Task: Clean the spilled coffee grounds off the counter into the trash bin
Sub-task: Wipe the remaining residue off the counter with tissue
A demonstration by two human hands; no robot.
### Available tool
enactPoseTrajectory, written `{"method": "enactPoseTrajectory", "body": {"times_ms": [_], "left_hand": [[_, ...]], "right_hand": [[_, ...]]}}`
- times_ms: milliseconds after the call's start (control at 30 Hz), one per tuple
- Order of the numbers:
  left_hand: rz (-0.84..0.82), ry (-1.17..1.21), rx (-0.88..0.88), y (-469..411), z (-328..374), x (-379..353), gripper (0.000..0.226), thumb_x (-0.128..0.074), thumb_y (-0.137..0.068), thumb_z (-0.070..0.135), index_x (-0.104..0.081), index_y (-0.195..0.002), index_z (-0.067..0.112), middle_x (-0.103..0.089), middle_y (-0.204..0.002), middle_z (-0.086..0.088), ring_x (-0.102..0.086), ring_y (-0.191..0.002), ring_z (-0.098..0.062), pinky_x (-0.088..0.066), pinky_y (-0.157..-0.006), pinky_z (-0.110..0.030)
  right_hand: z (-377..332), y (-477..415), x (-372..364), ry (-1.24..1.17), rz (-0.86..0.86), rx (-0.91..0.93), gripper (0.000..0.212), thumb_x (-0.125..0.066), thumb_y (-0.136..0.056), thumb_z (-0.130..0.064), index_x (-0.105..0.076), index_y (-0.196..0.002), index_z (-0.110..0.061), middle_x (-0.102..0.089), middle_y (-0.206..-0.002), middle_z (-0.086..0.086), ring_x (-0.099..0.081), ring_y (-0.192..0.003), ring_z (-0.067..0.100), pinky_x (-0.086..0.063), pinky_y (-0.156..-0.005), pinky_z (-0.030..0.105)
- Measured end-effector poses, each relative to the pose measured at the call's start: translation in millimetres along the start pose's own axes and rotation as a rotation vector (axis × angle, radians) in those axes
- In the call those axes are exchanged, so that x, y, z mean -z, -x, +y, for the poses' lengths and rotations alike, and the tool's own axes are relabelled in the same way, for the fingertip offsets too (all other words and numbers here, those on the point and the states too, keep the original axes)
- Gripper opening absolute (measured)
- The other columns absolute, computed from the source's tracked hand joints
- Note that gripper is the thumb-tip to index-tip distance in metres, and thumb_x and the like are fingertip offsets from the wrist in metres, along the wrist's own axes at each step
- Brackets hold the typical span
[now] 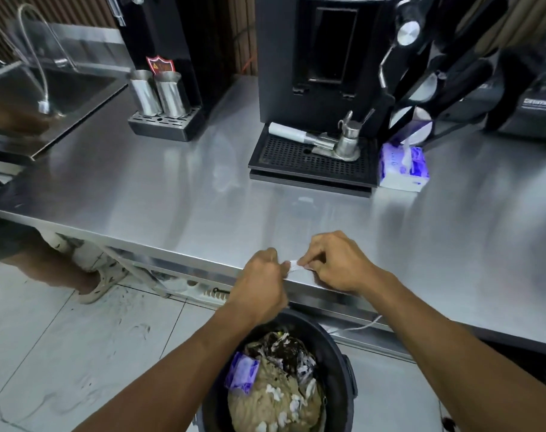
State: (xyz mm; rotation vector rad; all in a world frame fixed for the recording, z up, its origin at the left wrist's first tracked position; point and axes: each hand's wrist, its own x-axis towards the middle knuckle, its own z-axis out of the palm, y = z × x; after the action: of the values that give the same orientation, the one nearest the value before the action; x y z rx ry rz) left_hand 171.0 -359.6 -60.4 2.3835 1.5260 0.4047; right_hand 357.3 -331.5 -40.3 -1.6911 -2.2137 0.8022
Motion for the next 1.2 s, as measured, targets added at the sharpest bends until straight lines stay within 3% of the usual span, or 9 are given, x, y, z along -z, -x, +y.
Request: {"method": "enactPoseTrajectory", "body": {"times_ms": [233,367,567,700,767,867,967,1100,1200], "left_hand": [[-0.095,-0.015,-0.235,20,-1,2,0.027,-0.054,-0.077,-0.001,-0.069,-0.097,0.011,-0.049,-0.081,-0.003,-0.046,-0.077,-0.018,-0.046,-0.061,-0.032],[-0.080,0.056,-0.328,9,-21,25,0.033,-0.057,-0.074,-0.004,-0.075,-0.096,0.013,-0.048,-0.081,0.001,-0.046,-0.078,-0.011,-0.039,-0.059,-0.019],[0.176,0.016,-0.312,-80,-100,74,0.039,-0.041,-0.085,0.004,-0.077,-0.099,0.011,-0.052,-0.078,-0.005,-0.051,-0.071,-0.021,-0.044,-0.055,-0.023],[0.218,0.006,-0.248,-139,-162,101,0.031,-0.052,-0.080,-0.001,-0.077,-0.094,0.009,-0.049,-0.075,-0.005,-0.051,-0.069,-0.021,-0.048,-0.056,-0.028],[0.219,-0.023,-0.200,-163,-191,108,0.030,-0.051,-0.080,0.002,-0.077,-0.092,0.010,-0.047,-0.073,-0.005,-0.051,-0.067,-0.025,-0.050,-0.052,-0.036],[0.205,-0.078,-0.153,-197,-228,110,0.032,-0.046,-0.080,0.008,-0.075,-0.093,0.013,-0.045,-0.074,-0.003,-0.052,-0.067,-0.027,-0.048,-0.050,-0.036],[0.202,-0.138,-0.126,-227,-251,108,0.036,-0.044,-0.078,0.011,-0.075,-0.096,0.015,-0.046,-0.076,-0.004,-0.053,-0.071,-0.029,-0.042,-0.052,-0.031],[0.173,-0.122,-0.066,-254,-261,101,0.027,-0.054,-0.081,0.010,-0.075,-0.099,0.015,-0.046,-0.076,-0.005,-0.054,-0.073,-0.031,-0.036,-0.055,-0.031],[0.150,-0.041,-0.076,-264,-258,90,0.025,-0.055,-0.086,0.011,-0.075,-0.100,0.012,-0.046,-0.076,-0.007,-0.053,-0.073,-0.030,-0.040,-0.057,-0.035]], "right_hand": [[-4,41,-6,0.019,-0.028,-0.022,0.012,-0.071,-0.084,-0.019,-0.078,-0.091,-0.027,-0.062,-0.080,-0.014,-0.057,-0.076,0.006,-0.054,-0.075,0.031],[-12,26,-2,-0.054,-0.051,-0.076,0.015,-0.071,-0.084,-0.018,-0.078,-0.088,-0.030,-0.062,-0.080,-0.016,-0.057,-0.078,0.003,-0.050,-0.073,0.023],[-62,-74,11,0.026,0.279,0.012,0.022,-0.062,-0.089,-0.018,-0.076,-0.099,-0.030,-0.060,-0.086,-0.014,-0.055,-0.089,0.012,-0.046,-0.080,0.029],[-89,-168,18,0.223,0.339,0.113,0.022,-0.060,-0.084,-0.009,-0.076,-0.086,-0.025,-0.062,-0.080,-0.004,-0.046,-0.085,0.020,-0.045,-0.069,0.035],[-96,-214,22,0.331,0.326,0.121,0.021,-0.060,-0.077,-0.004,-0.072,-0.077,-0.020,-0.060,-0.074,-0.004,-0.044,-0.081,0.021,-0.043,-0.065,0.034],[-108,-272,26,0.487,0.257,0.132,0.022,-0.059,-0.074,0.001,-0.068,-0.071,-0.018,-0.061,-0.073,0.000,-0.047,-0.080,0.023,-0.038,-0.061,0.034],[-113,-323,26,0.615,0.203,0.117,0.021,-0.058,-0.075,0.003,-0.070,-0.077,-0.014,-0.063,-0.077,0.002,-0.051,-0.084,0.024,-0.037,-0.061,0.033],[-113,-364,27,0.624,0.157,0.041,0.027,-0.062,-0.077,0.003,-0.073,-0.094,-0.015,-0.066,-0.093,0.008,-0.059,-0.091,0.027,-0.050,-0.071,0.034],[-112,-372,33,0.653,0.110,-0.023,0.019,-0.062,-0.081,-0.003,-0.070,-0.095,-0.012,-0.065,-0.098,0.011,-0.060,-0.093,0.027,-0.044,-0.069,0.034]]}}
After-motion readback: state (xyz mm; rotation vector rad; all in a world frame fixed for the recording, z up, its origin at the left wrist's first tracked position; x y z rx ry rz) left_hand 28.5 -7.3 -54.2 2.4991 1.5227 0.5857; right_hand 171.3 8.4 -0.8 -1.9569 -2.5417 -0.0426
